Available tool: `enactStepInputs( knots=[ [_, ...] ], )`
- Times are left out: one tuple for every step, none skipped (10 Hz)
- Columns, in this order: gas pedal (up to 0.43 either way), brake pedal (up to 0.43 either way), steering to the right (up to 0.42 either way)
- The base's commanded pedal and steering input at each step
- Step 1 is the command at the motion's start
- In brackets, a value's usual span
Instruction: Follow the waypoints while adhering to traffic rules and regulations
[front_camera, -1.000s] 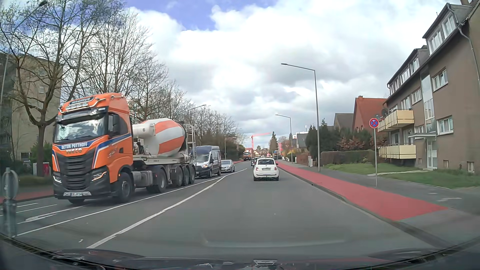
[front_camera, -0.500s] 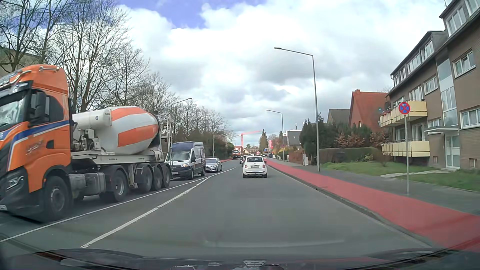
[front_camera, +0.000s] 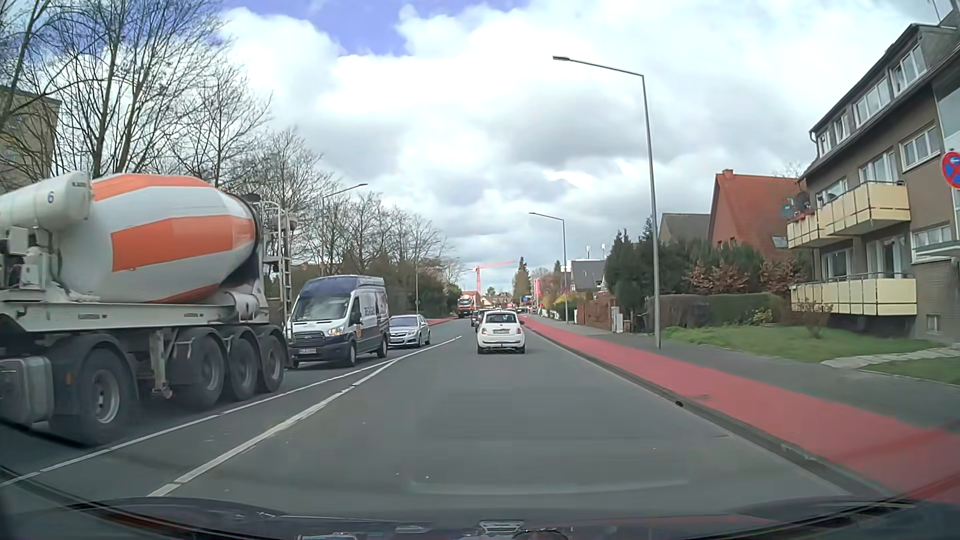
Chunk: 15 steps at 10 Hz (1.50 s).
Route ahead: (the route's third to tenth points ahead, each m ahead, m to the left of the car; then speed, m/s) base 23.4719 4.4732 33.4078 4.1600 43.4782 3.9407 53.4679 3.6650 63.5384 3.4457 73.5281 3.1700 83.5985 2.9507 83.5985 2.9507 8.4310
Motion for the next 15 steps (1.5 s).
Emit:
enactStepInputs(
  knots=[
    [0.268, 0.000, 0.000],
    [0.268, 0.000, 0.000],
    [0.268, 0.000, 0.000],
    [0.260, 0.000, 0.000],
    [0.248, 0.000, 0.000],
    [0.240, 0.000, 0.001],
    [0.228, 0.000, 0.001],
    [0.220, 0.000, 0.001],
    [0.197, 0.000, 0.001],
    [0.189, 0.000, 0.001],
    [0.177, 0.000, 0.001],
    [0.157, 0.000, 0.001],
    [0.110, 0.000, 0.001],
    [0.079, 0.000, 0.001],
    [0.067, 0.000, 0.001]
  ],
)
